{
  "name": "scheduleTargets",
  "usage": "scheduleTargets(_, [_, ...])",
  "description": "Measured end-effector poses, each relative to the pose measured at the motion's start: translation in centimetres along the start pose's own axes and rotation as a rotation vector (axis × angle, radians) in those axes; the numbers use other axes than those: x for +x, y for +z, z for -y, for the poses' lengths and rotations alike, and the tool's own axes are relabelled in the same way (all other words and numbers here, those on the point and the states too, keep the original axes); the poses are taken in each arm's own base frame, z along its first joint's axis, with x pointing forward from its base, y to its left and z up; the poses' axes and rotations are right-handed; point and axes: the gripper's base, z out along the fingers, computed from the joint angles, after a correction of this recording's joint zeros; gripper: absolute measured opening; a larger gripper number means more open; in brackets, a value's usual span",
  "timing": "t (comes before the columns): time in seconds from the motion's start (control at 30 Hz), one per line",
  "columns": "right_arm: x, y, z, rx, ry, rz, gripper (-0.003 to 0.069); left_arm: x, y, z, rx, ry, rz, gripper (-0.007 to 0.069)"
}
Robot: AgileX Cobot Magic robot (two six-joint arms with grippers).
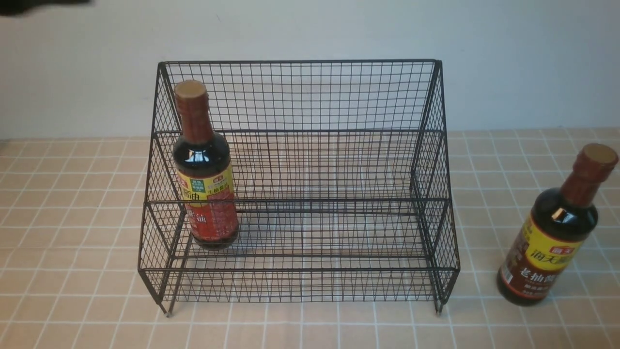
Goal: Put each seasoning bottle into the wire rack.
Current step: Use the right arm to grab the condiment bottle closest to it
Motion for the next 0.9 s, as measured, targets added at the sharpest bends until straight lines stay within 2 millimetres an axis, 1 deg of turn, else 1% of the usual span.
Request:
scheduleTargets(0.07, [0.0,0.0,0.0,0.000,0.000,0.000,-0.0014,0.2,-3.1,0.4,-0.036,0.031,0.054,0.0020])
scheduleTargets(0.1, [0.0,0.0,0.0,0.000,0.000,0.000,-0.0014,0.7,-5.2,0.7,-0.056,0.039,0.075,0.0004])
scheduleTargets(0.13, [0.0,0.0,0.0,0.000,0.000,0.000,-0.0014,1.2,-6.5,1.0,-0.066,0.040,0.091,-0.0001])
scheduleTargets(0.17, [0.0,0.0,0.0,0.000,0.000,0.000,-0.0014,1.4,-7.1,1.1,-0.068,0.042,0.102,-0.0002])
scheduleTargets(0.23, [0.0,0.0,0.0,0.000,0.000,0.000,-0.0014,3.4,-9.4,1.5,-0.085,0.045,0.129,-0.0007])
scheduleTargets(0.3, [0.0,0.0,0.0,0.000,0.000,0.000,-0.0014,5.5,-10.6,1.8,-0.096,0.052,0.139,-0.0007])
scheduleTargets(0.33, [0.0,0.0,0.0,0.000,0.000,0.000,-0.0014,6.5,-10.6,1.8,-0.101,0.052,0.132,-0.0007])
scheduleTargets(0.37, [0.0,0.0,0.0,0.000,0.000,0.000,-0.0014,7.4,-11.1,1.9,-0.104,0.054,0.142,-0.0007])
scheduleTargets(0.4, [0.0,0.0,0.0,0.000,0.000,0.000,-0.0014,8.3,-10.9,1.9,-0.106,0.048,0.135,-0.0007])
scheduleTargets(0.43, [0.0,0.0,0.0,0.000,0.000,0.000,-0.0014,9.4,-11.3,2.0,-0.106,0.043,0.145,-0.0007])
scheduleTargets(0.47, [0.0,0.0,0.0,0.000,0.000,0.000,-0.0014,11.3,-11.2,2.1,-0.101,0.022,0.143,-0.0007])
scheduleTargets(0.5, [0.0,0.0,0.0,0.000,0.000,0.000,-0.0014,12.6,-11.3,2.2,-0.097,0.011,0.145,-0.0007])
scheduleTargets(0.53, [0.0,0.0,0.0,0.000,0.000,0.000,-0.0014,13.1,-11.5,2.3,-0.095,0.008,0.153,-0.0007])
scheduleTargets(0.57, [0.0,0.0,0.0,0.000,0.000,0.000,-0.0014,15.1,-11.3,2.4,-0.084,-0.005,0.141,-0.0007])
scheduleTargets(0.63, [0.0,0.0,0.0,0.000,0.000,0.000,-0.0014,17.1,-11.4,2.6,-0.071,-0.015,0.145,-0.0007])
scheduleTargets(0.73, [0.0,0.0,0.0,0.000,0.000,0.000,-0.0014,19.2,-11.1,2.7,-0.064,-0.022,0.126,-0.0007])
scheduleTargets(0.77, [0.0,0.0,0.0,0.000,0.000,0.000,-0.0014,19.4,-11.0,2.7,-0.064,-0.021,0.119,-0.0007])
scheduleTargets(0.83, [0.0,0.0,0.0,0.000,0.000,0.000,-0.0014,21.0,-10.5,2.7,-0.066,-0.013,0.096,-0.0007])
scheduleTargets(0.9, [0.0,0.0,0.0,0.000,0.000,0.000,-0.0014,21.5,-10.2,2.6,-0.066,-0.015,0.084,-0.0007])
